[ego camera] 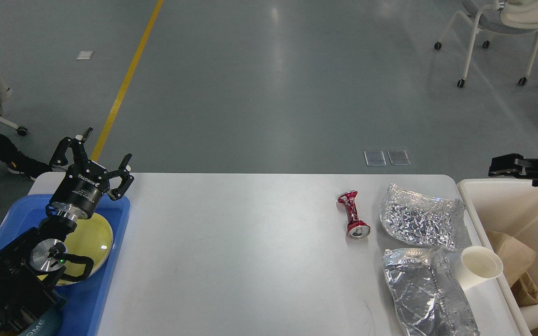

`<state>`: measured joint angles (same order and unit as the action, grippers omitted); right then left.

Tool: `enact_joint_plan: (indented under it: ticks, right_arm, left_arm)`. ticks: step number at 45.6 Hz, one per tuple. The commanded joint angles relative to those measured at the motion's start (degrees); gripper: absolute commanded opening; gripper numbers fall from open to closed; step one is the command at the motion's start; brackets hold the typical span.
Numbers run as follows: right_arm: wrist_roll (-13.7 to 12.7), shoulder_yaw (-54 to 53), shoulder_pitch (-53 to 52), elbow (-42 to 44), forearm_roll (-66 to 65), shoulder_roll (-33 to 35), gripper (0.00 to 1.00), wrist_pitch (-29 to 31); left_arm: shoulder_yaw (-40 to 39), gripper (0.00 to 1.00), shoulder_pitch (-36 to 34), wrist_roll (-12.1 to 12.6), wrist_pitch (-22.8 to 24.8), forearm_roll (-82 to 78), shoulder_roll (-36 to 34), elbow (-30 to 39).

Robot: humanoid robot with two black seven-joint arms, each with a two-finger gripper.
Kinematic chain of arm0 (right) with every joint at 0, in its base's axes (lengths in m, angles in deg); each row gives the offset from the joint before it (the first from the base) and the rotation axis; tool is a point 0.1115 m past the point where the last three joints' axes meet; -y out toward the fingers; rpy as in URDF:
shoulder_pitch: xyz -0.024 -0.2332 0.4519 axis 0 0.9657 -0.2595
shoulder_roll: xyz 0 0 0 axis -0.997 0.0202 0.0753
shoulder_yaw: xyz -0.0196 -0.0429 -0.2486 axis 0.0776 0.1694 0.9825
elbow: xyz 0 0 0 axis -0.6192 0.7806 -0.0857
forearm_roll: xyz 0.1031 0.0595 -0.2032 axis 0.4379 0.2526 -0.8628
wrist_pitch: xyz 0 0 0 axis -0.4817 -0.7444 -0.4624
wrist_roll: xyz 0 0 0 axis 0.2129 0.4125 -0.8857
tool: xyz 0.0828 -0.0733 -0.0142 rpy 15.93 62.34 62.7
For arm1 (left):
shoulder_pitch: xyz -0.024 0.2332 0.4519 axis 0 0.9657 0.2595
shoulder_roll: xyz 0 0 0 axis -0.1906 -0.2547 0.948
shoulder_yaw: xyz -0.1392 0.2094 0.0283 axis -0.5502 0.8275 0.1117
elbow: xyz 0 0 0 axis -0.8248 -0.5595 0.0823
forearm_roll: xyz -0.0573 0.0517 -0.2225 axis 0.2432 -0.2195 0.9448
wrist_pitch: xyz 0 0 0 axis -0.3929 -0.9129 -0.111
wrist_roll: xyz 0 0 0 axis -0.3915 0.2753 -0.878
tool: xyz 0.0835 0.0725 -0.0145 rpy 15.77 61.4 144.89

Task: Tidy desktop
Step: 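Move the right gripper to the paper cup and grasp it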

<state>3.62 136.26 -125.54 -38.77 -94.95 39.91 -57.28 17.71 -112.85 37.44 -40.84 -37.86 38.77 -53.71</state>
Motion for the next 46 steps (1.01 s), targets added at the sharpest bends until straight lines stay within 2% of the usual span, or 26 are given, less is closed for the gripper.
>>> enact_joint_plan:
  ticks: [1, 7, 8, 12, 18, 23, 27, 33, 38, 46]
  right_arm:
    - [0.1, -0.2, -16.7, -4.5, -3.9, -1.9, 1.00, 18.8]
    - [0.3, -6.0, -25.3, -4.7, -8.0, -0.8, 1.00, 37.2]
    - [0.3, -7.0, -26.9, -4.8, -8.4, -0.6, 1.00, 38.2]
    - [0.3, -9.7, -31.5, -5.2, -8.6, 1.6, 1.00, 38.2]
    - [0.2, -10.5, -32.2, -6.7, -8.8, 3.2, 1.00, 38.2]
    - [-0.2, -10.4, -28.7, -6.5, -8.8, 4.6, 1.00, 38.2]
    - [-0.4, -9.3, -21.2, -6.0, -11.5, 5.1, 1.00, 38.2]
    - [-0.4, -4.6, -6.4, -3.3, -17.1, 5.1, 1.00, 18.6]
    - [-0.3, -3.9, 8.2, 1.0, -16.8, 5.0, 1.00, 5.8]
    - [0.3, -5.7, 28.8, 15.9, -14.2, 3.8, 1.00, -4.6]
  left_arm:
    - [0.0, 1.00, 0.0, 0.0, 0.0, 0.0, 0.0, 0.0]
    - [0.0, 1.00, 0.0, 0.0, 0.0, 0.0, -0.1, 0.0]
    - [0.0, 1.00, 0.0, 0.0, 0.0, 0.0, -0.1, 0.0]
    - [-0.1, 1.00, 0.3, 0.0, 0.0, 0.0, -0.3, 0.0]
    - [-0.8, 1.00, 0.8, -0.8, 0.0, 0.0, -0.2, 0.0]
    - [-0.7, 1.00, 0.9, -3.2, 0.0, 0.0, 0.1, 0.0]
    - [-0.7, 1.00, 0.9, -3.4, 0.0, 0.0, 0.1, 0.0]
    - [-0.6, 1.00, 0.9, -3.4, 0.0, 0.0, 0.1, 0.0]
    - [-0.6, 1.00, 0.8, -3.4, 0.0, 0.0, 0.2, 0.0]
    - [-0.5, 1.00, 0.8, -3.5, 0.0, 0.0, 0.2, 0.0]
